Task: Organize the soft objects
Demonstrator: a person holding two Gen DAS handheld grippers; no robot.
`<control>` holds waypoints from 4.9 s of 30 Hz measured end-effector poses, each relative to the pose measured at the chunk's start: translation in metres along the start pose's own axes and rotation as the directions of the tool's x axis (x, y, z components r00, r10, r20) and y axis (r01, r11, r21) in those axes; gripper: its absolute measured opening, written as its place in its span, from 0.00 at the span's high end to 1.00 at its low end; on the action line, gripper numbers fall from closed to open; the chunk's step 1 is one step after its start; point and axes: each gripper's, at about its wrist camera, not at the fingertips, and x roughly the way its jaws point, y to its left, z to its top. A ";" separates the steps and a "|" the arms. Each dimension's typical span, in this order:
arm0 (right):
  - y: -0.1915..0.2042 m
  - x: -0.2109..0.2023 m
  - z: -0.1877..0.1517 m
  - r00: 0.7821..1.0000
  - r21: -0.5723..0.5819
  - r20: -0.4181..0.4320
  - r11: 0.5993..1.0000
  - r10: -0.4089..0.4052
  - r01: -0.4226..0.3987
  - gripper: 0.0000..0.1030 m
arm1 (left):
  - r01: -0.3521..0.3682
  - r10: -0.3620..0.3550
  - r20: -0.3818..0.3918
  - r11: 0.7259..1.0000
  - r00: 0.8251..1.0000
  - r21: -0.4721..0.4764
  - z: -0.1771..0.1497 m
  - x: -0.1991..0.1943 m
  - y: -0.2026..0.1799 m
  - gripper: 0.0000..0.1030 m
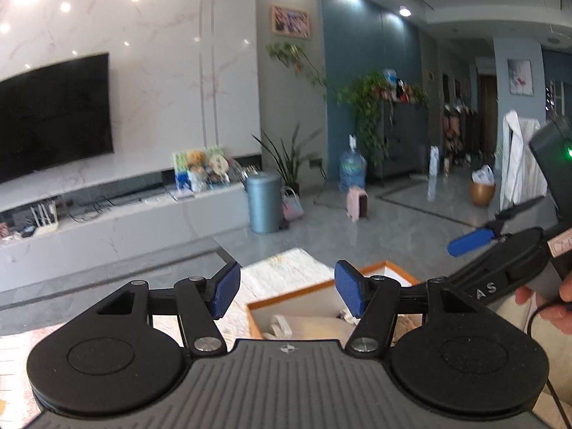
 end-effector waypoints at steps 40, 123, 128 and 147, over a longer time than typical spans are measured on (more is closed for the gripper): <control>0.101 -0.058 -0.195 0.913 0.205 0.356 0.970 -0.200 0.132 0.03 | -0.288 0.281 -0.069 0.946 0.957 -0.150 -0.124 -0.038 -0.017 0.03; 0.081 -0.024 -0.205 0.953 0.284 0.247 0.953 -0.175 0.101 0.03 | -0.342 0.304 -0.209 0.922 0.929 -0.180 -0.155 -0.030 -0.020 0.03; 0.081 -0.024 -0.205 0.953 0.285 0.249 0.953 -0.175 0.101 0.03 | -0.349 0.311 -0.213 0.920 0.926 -0.178 -0.156 -0.030 -0.019 0.03; 0.081 -0.024 -0.205 0.953 0.284 0.248 0.954 -0.174 0.101 0.03 | -0.351 0.313 -0.215 0.921 0.925 -0.171 -0.155 -0.030 -0.020 0.03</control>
